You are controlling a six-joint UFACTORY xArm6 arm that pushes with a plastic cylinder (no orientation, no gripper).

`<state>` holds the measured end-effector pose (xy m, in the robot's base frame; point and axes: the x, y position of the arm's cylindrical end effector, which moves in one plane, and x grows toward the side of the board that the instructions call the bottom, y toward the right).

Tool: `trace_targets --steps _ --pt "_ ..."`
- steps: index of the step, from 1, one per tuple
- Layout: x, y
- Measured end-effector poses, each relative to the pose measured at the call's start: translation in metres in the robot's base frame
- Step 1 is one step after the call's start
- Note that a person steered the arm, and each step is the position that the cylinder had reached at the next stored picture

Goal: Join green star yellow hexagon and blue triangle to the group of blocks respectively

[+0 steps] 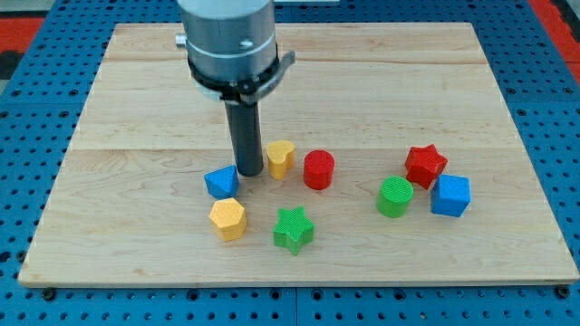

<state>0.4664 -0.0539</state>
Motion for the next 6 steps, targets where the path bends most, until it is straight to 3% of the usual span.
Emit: trace_targets --steps 1,3,4,5,6 --pt "-0.019 0.009" --pt "0.039 0.128" --pt "0.028 0.108" --pt "-0.034 0.014" --pt "-0.004 -0.084"
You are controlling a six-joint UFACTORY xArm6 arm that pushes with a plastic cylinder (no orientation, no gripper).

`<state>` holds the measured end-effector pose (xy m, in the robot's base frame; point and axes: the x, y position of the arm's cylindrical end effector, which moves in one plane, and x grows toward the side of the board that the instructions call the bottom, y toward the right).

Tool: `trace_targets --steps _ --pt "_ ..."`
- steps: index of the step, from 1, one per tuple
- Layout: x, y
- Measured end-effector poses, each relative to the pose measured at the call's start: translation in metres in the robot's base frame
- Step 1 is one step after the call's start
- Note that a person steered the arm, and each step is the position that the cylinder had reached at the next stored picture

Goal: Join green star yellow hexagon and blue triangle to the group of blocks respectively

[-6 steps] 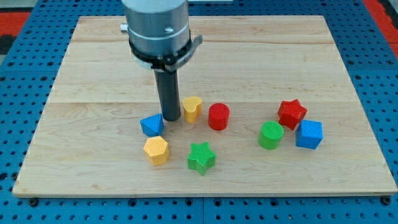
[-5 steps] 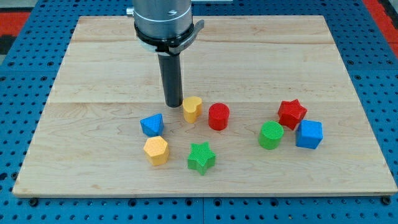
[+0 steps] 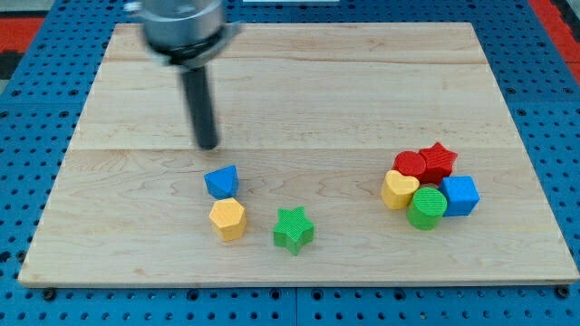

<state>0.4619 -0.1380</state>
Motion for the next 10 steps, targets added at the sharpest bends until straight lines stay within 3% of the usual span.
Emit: trace_targets --steps 1,2,5,6,7,8,10 --pt "0.069 -0.006" --pt "0.111 0.01" --pt "0.112 0.26" --pt "0.152 0.253" --pt "0.149 0.161" --pt "0.097 0.074" --pt "0.077 0.178"
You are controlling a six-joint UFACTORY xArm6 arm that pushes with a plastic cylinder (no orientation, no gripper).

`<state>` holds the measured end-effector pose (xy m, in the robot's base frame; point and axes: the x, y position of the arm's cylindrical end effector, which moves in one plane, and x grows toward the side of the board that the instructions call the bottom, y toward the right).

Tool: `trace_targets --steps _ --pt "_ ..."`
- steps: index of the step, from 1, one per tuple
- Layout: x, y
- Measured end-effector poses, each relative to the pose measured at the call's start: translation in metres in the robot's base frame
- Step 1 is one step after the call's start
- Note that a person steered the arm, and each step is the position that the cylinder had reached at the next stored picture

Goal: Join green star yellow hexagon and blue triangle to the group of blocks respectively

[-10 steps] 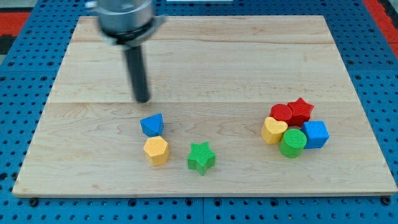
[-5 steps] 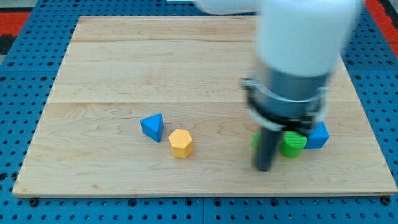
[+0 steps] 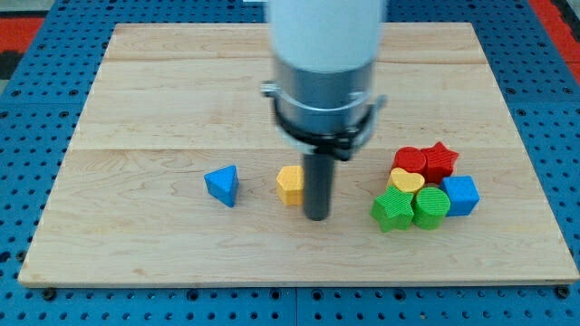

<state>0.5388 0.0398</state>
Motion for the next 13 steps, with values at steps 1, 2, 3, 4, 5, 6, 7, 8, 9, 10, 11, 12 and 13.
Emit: trace_targets --steps 1,2,3,4,5,6,7,8,9,10,11,12,13 --pt "0.037 -0.09" --pt "0.026 -0.181" --pt "-0.014 -0.159" --pt "-0.016 -0.122" --pt "-0.024 -0.159" --pt "-0.03 -0.137" --pt "-0.033 -0.116" --pt "-0.044 -0.158" --pt "-0.049 -0.128" --pt "-0.049 -0.075" --pt "-0.038 0.005" --pt "-0.032 0.028" --pt "-0.032 0.057"
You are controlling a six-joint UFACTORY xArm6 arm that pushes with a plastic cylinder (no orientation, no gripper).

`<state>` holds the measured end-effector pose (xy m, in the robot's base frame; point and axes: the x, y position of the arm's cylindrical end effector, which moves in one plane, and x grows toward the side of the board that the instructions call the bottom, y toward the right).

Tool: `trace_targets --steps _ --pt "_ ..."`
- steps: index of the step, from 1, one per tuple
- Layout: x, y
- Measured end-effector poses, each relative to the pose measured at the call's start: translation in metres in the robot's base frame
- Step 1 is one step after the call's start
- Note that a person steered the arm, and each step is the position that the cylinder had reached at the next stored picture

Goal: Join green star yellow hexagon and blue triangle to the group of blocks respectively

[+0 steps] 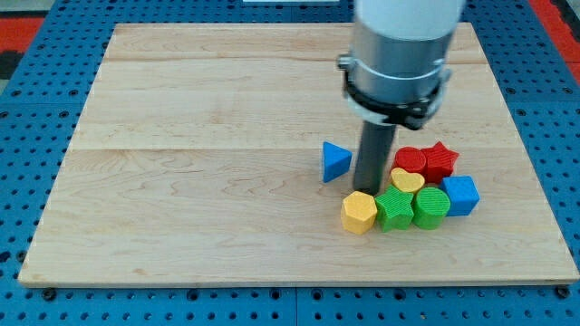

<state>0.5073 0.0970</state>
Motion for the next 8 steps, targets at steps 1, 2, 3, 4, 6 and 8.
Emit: trace_targets --steps 1,2,3,4,6,8 --pt "-0.005 0.001" --pt "-0.023 -0.051" --pt "-0.023 -0.096" --pt "-0.023 -0.137" --pt "-0.021 -0.188" --pt "-0.064 -0.143"
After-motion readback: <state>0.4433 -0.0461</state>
